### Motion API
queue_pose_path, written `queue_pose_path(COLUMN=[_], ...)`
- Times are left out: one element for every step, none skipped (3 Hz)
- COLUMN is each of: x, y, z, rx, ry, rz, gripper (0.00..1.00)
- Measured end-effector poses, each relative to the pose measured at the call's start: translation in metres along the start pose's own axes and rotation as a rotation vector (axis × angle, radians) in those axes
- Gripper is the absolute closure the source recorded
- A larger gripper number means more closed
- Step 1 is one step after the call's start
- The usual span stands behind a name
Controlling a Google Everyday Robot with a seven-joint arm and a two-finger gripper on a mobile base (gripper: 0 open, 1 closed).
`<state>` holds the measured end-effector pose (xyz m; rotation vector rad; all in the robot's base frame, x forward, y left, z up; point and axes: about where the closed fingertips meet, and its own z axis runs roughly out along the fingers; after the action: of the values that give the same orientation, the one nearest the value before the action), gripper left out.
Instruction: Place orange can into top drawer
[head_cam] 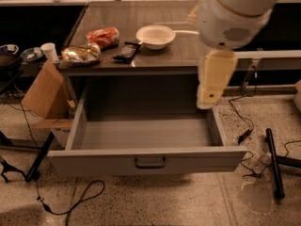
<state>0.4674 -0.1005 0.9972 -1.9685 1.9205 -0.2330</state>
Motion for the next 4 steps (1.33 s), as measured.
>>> queue_pose_path(x=[-0.046, -0.084, -0.113, -0.113], y=[-0.009, -0.019, -0.028, -0.028], z=[0.008, 0.025, 0.05, 0.05], rx=[0.039, 0.07, 0.061, 0.062], ry=[-0.016, -0.039, -0.062, -0.062], rz=[-0.115, -0.203, -0.262, -0.262], gripper=[0.0, 0.0, 0.0, 0.0])
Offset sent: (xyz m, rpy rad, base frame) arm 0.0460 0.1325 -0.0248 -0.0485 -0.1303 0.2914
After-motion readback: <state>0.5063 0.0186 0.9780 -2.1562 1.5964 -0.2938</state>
